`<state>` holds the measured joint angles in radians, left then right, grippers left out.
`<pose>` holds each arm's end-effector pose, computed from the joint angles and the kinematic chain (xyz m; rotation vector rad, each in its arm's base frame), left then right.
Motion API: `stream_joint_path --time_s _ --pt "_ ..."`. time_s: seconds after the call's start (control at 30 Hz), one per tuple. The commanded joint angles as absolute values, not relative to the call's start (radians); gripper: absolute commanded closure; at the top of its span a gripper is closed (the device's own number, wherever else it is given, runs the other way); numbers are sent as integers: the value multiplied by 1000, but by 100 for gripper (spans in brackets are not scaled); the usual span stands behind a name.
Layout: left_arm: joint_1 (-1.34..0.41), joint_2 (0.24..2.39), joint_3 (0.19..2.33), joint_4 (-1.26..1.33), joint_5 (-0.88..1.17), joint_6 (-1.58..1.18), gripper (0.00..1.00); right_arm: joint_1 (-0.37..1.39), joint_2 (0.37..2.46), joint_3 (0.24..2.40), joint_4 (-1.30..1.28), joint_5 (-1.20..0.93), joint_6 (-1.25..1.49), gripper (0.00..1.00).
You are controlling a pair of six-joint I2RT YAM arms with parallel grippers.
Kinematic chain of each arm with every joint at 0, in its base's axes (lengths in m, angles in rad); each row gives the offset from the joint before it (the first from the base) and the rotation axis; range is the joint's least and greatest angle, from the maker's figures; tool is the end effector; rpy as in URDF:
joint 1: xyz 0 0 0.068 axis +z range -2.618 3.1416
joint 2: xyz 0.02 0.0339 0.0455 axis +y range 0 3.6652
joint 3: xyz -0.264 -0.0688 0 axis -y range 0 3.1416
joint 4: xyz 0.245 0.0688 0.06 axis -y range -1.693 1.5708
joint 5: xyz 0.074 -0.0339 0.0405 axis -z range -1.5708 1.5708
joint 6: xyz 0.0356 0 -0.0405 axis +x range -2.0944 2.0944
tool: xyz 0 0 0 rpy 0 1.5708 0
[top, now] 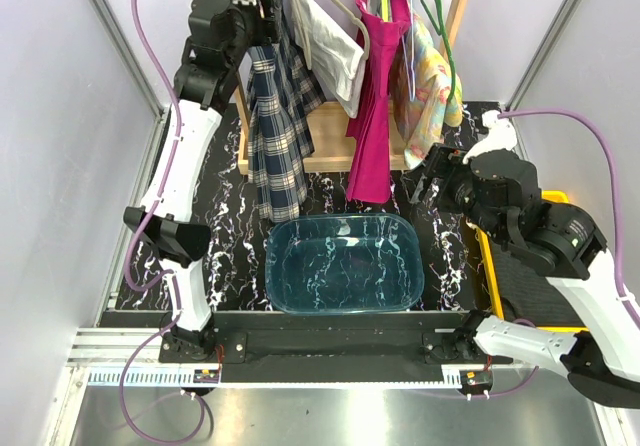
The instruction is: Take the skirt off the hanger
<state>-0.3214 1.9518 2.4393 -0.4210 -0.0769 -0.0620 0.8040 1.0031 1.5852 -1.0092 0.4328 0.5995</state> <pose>0.3953 -0.1287 0.5336 0.1336 1.5037 -0.2502 0.1124 0.0951 0.4769 0.0761 1.9870 0.4874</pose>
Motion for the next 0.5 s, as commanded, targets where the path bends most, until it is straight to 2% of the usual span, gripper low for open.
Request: stream_joint_path --time_s 0.0,0.1,0.2,0.23,0.3,0.33,0.47 --pt "-334 1944 2416 -368 -179 -32 40 808 979 1598 -1022 489 629 13" --pt "-341 1953 2418 -383 -187 -12 48 807 968 1598 -1022 494 638 13" --pt "-341 1957 2418 -406 -167 -6 69 807 968 1597 -1017 492 643 14" --pt "-341 1960 2419 -419 -158 -6 86 807 968 1594 -1017 492 641 14" --pt "-341 1965 2421 -433 -128 15 97 807 968 1591 -1019 492 644 15" --pt "-339 1967 2421 -445 -121 17 100 807 966 1586 -1017 492 646 16" --pt "-333 1973 2434 -459 -74 31 100 808 954 1571 -1017 499 657 17"
